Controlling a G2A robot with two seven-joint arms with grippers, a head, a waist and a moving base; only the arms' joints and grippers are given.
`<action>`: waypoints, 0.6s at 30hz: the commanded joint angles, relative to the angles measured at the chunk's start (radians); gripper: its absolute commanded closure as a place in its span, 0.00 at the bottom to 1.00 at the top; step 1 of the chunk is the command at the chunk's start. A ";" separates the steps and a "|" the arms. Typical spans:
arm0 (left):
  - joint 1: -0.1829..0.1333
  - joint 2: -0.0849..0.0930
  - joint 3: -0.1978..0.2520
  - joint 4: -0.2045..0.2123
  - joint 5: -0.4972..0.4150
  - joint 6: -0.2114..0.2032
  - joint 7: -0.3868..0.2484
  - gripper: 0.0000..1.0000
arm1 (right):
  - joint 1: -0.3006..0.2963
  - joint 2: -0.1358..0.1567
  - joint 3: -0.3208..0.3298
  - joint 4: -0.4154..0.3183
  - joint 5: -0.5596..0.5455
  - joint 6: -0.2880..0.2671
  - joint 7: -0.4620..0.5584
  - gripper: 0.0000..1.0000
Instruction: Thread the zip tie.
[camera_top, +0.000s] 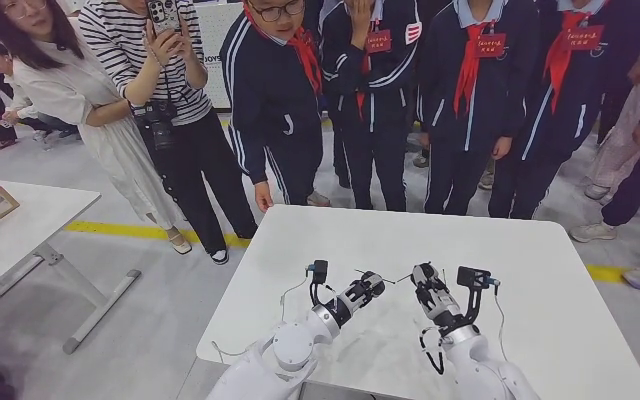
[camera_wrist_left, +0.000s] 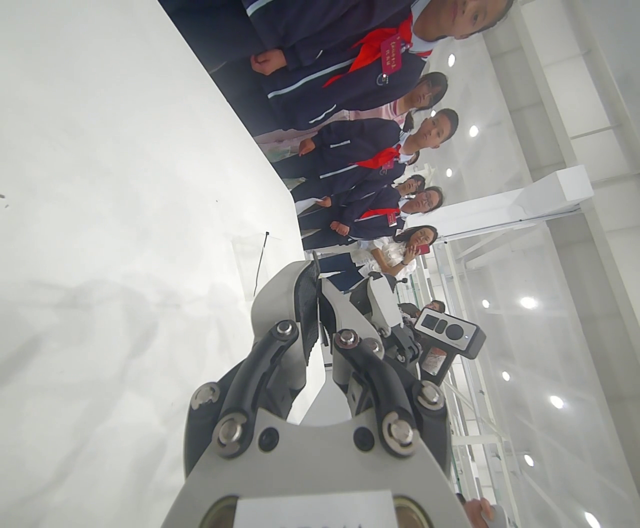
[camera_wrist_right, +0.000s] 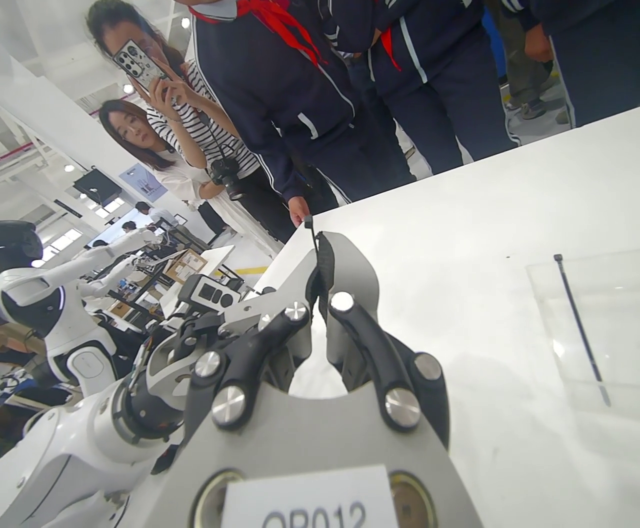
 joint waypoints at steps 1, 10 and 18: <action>0.000 0.000 0.000 0.000 0.000 0.000 0.000 1.00 | -0.002 0.000 0.000 -0.004 -0.001 -0.001 0.003 1.00; 0.000 0.000 0.000 0.000 0.000 0.000 0.000 1.00 | 0.001 -0.002 -0.007 -0.004 -0.023 0.023 0.016 1.00; 0.000 0.000 0.000 0.000 0.000 0.000 0.000 1.00 | 0.002 -0.005 -0.008 -0.007 -0.025 0.028 0.003 1.00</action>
